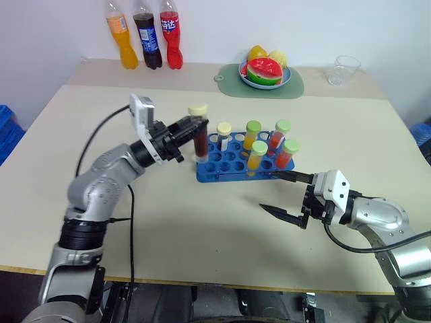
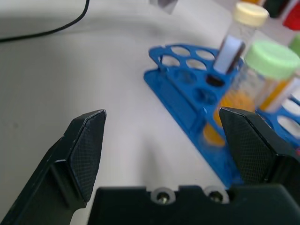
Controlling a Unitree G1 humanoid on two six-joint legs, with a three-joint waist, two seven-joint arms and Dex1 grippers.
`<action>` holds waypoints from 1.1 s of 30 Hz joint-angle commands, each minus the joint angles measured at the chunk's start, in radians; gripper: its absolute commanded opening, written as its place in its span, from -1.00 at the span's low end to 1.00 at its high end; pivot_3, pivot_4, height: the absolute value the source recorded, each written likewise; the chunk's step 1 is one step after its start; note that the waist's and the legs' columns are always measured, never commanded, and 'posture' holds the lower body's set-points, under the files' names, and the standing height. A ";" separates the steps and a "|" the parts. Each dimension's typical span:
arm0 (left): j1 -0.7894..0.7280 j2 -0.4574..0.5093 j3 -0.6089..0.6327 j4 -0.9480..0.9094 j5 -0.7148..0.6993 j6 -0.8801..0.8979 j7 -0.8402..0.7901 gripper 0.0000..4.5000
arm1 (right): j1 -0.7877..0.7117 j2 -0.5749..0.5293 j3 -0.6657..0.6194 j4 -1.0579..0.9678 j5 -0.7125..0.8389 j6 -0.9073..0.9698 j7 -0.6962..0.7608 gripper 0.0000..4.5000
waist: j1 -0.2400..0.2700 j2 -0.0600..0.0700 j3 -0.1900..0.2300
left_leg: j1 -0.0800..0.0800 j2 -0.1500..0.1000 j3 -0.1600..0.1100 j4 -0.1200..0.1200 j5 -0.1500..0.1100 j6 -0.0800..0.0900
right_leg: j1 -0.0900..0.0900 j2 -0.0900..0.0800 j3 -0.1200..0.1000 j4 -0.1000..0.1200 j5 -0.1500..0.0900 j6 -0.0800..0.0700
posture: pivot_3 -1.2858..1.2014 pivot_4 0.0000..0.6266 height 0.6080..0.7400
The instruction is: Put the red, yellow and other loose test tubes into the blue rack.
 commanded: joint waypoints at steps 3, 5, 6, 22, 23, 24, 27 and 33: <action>-0.136 -0.076 -0.029 0.260 0.143 -0.158 -0.211 -0.65 | 0.034 0.039 -0.048 -0.084 -0.012 -0.024 -0.085 0.90 | -0.001 0.000 0.000 | 0.000 0.001 0.000 0.000 0.000 0.001 | 0.000 0.001 0.000 0.001 0.000 0.001 | 0.03 -0.52 1.00; -0.176 -0.114 -0.033 0.351 0.198 -0.211 -0.227 -0.65 | 0.036 0.057 -0.049 -0.100 -0.013 -0.014 -0.118 0.90 | -0.001 0.000 0.000 | 0.000 0.001 0.000 0.000 -0.001 0.001 | 0.000 0.001 0.000 0.000 0.001 0.003 | 0.03 -0.52 1.00; -0.192 -0.128 -0.030 0.385 0.218 -0.227 -0.229 -0.65 | 0.036 0.061 -0.046 -0.106 -0.017 -0.010 -0.127 0.90 | -0.002 0.000 0.000 | 0.000 0.001 0.000 0.000 -0.001 0.002 | 0.000 0.001 0.000 0.000 0.001 0.003 | 0.03 -0.52 1.00; -0.195 -0.208 -0.085 0.557 0.496 -0.432 -0.253 -0.65 | 0.023 0.062 -0.038 -0.210 -0.023 0.091 -0.196 0.90 | 0.001 0.000 0.000 | 0.000 0.001 0.000 0.001 -0.002 0.004 | -0.001 0.002 0.000 0.001 0.001 0.004 | 0.03 -0.52 1.00; -0.195 -0.209 -0.085 0.571 0.515 -0.456 -0.240 -0.65 | 0.021 0.063 -0.037 -0.206 -0.025 0.088 -0.195 0.90 | 0.000 0.000 0.000 | 0.000 0.001 0.000 0.001 -0.002 0.004 | -0.001 0.002 0.000 0.001 0.001 0.004 | 0.03 -0.52 1.00; -0.194 -0.212 -0.084 0.580 0.527 -0.480 -0.233 -0.65 | 0.020 0.064 -0.035 -0.200 -0.026 0.083 -0.192 0.90 | 0.001 0.000 0.000 | 0.000 0.002 0.000 0.001 -0.002 0.004 | -0.001 0.002 0.000 0.001 0.001 0.004 | 0.03 -0.52 1.00; -0.185 -0.223 -0.086 0.583 0.545 -0.504 -0.224 -0.65 | 0.021 0.066 -0.031 -0.183 -0.032 0.066 -0.183 0.90 | 0.001 0.000 0.000 | 0.000 0.002 0.000 0.001 -0.002 0.004 | -0.001 0.002 0.000 0.002 0.001 0.004 | 0.03 -0.52 1.00; -0.161 -0.253 -0.030 0.535 0.425 -0.391 -0.297 -0.19 | 0.027 0.069 -0.030 -0.155 -0.037 0.033 -0.166 0.90 | 0.000 0.000 0.000 | 0.000 0.002 0.000 0.001 -0.002 0.004 | 0.000 0.002 0.000 0.002 0.001 0.004 | 0.03 -0.52 1.00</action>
